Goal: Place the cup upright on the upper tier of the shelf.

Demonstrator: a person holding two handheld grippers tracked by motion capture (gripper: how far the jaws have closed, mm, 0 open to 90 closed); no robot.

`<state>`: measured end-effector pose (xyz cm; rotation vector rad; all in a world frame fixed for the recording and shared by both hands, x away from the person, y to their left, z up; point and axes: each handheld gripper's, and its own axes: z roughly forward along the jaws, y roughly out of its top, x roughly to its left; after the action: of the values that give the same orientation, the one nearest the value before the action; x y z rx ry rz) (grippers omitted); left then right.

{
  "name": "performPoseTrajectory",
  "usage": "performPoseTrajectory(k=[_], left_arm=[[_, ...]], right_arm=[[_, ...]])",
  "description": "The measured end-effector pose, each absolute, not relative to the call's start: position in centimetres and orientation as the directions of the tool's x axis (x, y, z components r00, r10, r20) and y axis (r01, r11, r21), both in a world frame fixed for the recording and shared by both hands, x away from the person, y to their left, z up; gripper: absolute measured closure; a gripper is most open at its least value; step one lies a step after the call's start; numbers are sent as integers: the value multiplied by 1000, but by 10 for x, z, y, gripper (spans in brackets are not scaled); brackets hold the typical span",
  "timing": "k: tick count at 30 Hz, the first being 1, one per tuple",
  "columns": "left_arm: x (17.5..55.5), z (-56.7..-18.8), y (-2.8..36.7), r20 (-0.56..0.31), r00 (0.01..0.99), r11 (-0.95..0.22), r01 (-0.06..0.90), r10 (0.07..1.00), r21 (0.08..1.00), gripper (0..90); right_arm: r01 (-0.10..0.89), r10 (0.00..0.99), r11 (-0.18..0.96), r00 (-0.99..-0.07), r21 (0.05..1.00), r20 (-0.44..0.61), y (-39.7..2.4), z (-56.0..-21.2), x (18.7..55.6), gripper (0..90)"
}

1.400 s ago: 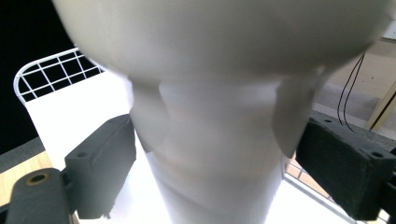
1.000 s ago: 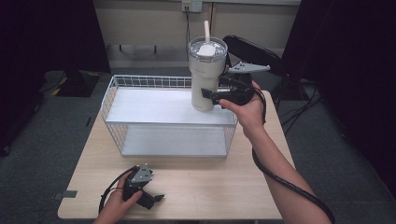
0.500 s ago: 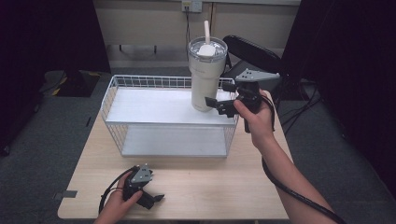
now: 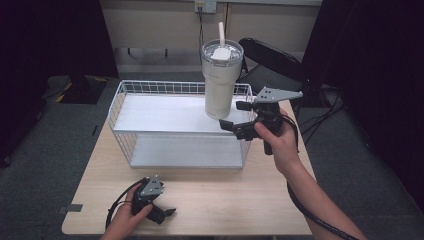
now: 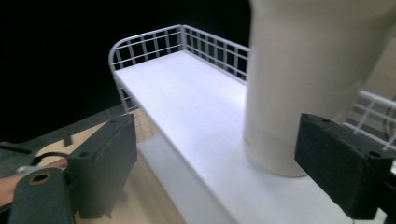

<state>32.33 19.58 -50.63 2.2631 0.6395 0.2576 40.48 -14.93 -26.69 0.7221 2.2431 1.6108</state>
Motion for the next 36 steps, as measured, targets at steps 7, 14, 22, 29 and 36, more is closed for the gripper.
performPoseTrajectory(k=[7, 14, 22, 29, 36], left_arm=[[323, -506, 196, -11, 854, -589, 367, 519, 720, 0], [324, -506, 196, -3, 857, -598, 362, 515, 715, 0], [324, -506, 196, -8, 857, -595, 365, 516, 716, 0], [324, -506, 196, -9, 857, -595, 365, 516, 716, 0], [324, -506, 196, -8, 857, -596, 365, 516, 715, 0]], right_arm=[[214, 508, 272, -860, 938, 49, -148, -279, 386, 129], [215, 481, 279, -875, 936, 57, -149, -294, 374, 129], [238, 460, 319, -885, 917, 69, -158, -331, 368, 129], [281, 446, 328, -888, 902, 115, -167, -364, 360, 129], [308, 439, 361, -889, 880, 131, -174, -392, 356, 130]])
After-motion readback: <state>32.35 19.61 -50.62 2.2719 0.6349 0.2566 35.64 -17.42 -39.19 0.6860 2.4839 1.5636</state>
